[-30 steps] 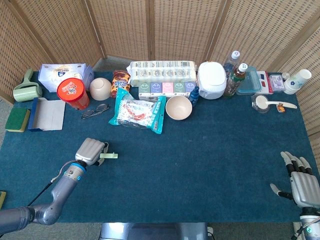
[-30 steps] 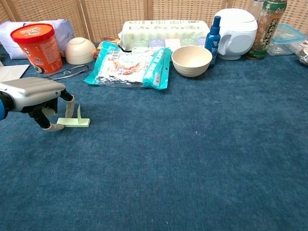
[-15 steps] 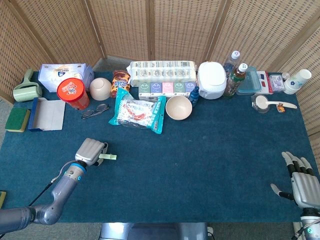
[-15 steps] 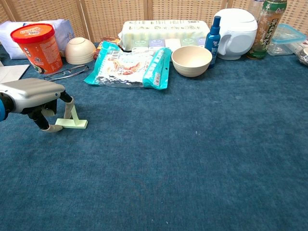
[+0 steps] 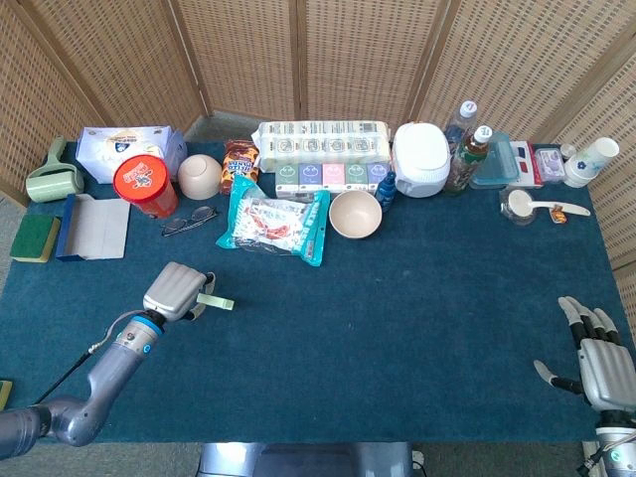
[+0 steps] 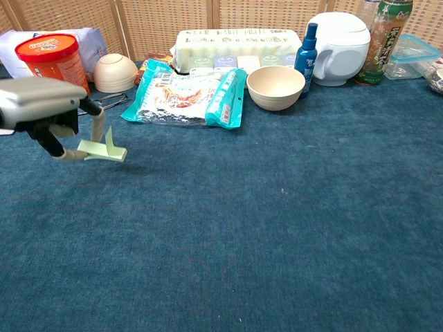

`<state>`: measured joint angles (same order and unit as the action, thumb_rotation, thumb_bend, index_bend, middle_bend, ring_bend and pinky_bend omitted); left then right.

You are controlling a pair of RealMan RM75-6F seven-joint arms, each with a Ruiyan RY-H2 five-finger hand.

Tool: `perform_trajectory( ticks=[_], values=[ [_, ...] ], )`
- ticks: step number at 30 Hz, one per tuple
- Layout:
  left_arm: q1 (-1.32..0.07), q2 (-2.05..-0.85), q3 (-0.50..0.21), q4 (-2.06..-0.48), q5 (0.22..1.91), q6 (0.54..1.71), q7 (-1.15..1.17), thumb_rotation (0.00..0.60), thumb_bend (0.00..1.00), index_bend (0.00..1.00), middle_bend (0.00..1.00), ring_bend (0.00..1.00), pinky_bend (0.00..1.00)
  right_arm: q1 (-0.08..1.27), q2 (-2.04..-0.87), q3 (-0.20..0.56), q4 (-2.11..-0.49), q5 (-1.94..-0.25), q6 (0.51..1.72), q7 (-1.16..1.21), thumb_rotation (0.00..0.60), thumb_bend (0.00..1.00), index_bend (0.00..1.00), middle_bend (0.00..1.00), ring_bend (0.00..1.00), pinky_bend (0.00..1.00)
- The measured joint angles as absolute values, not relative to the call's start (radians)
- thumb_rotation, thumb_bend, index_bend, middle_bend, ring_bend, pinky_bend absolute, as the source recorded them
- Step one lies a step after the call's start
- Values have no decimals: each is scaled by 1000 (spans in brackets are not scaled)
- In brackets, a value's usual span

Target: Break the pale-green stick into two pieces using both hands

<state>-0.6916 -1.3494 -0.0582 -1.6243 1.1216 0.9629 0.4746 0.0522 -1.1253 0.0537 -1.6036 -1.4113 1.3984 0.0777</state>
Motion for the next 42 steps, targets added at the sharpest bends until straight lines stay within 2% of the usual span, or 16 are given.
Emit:
perform_trajectory(
  ticks=[7,15,22,26,33,38,42],
  values=[
    [-702,-1214,-76,-1729,1185,937,380,600,377,674,1000,1000,1000,87,-1127,61,-1609,-1464,1376,182,534,248,0,72,109,55],
    [-759,-1082,-102,-1820,1245,793,216,600,378,672,1000,1000,1000,171,-1122,75,-1629,-1548,1324,342,534,250,0,105,125,79],
    [-818,-1044,-123,-1846,1276,717,174,600,379,671,1000,1000,1000,228,-1141,88,-1635,-1578,1293,420,534,250,0,131,184,208],
    [-852,-1035,-135,-1850,1282,686,174,600,382,671,1000,1000,1000,256,-1165,100,-1634,-1586,1285,465,535,250,0,199,320,341],
    [-950,-1026,-167,-1847,1258,612,228,600,382,671,1000,1000,1000,316,-1244,121,-1589,-1601,1274,516,535,258,0,485,665,610],
    [-1006,-1027,-178,-1846,1224,586,276,600,382,671,1000,1000,1000,343,-1291,131,-1562,-1601,1276,509,534,266,0,637,817,760],
    [-1036,-1030,-178,-1846,1199,572,298,600,382,671,1000,1000,1000,359,-1325,136,-1547,-1599,1283,486,536,266,0,699,881,816]
  ],
)
